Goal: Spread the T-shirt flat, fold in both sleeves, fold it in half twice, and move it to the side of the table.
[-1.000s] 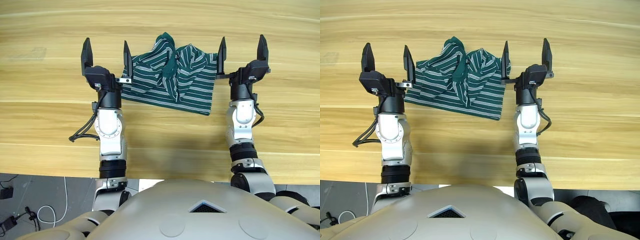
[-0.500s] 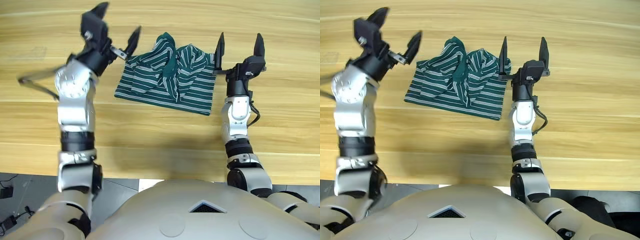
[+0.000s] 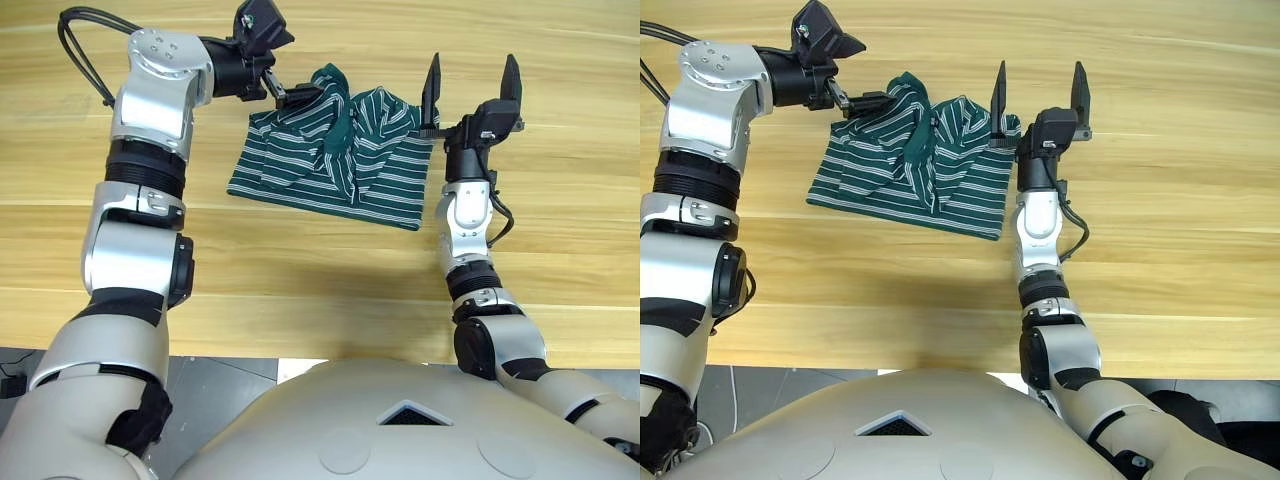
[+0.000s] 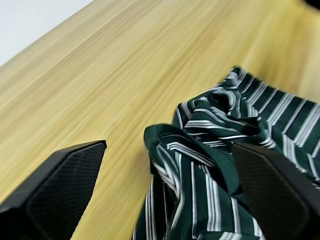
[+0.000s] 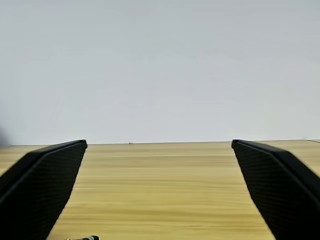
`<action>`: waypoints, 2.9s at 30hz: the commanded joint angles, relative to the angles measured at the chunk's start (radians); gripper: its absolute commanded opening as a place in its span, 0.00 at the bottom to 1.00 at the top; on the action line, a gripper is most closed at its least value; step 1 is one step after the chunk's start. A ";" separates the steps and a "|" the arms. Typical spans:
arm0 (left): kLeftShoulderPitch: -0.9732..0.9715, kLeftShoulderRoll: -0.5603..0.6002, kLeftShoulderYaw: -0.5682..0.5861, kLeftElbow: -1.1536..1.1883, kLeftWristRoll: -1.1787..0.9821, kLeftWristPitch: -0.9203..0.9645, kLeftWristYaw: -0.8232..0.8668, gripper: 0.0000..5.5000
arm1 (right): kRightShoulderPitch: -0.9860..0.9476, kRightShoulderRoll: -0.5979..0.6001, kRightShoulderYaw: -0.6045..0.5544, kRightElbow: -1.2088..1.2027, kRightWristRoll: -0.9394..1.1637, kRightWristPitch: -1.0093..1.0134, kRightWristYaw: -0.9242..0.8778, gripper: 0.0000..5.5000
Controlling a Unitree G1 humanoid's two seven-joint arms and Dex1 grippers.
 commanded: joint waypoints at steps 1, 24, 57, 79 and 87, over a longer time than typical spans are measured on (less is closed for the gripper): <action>-0.033 -0.037 0.014 0.084 0.024 -0.047 0.038 0.84 | -0.016 -0.002 0.002 0.022 -0.016 -0.019 -0.010 0.98; -0.112 -0.132 0.008 0.373 0.157 -0.171 0.184 0.62 | -0.024 -0.004 0.021 0.047 -0.054 -0.056 -0.035 0.98; -0.116 -0.070 0.055 0.360 0.188 -0.231 0.142 0.00 | -0.034 -0.007 0.040 0.083 -0.086 -0.071 -0.043 0.98; -0.067 0.093 0.043 -0.284 0.108 -0.003 -0.154 0.00 | 0.237 0.104 0.404 -0.443 -0.159 0.556 0.108 0.98; -0.046 0.093 0.017 -0.411 0.085 0.063 -0.161 0.00 | 0.158 0.168 0.449 -0.275 -0.181 0.560 -0.027 0.98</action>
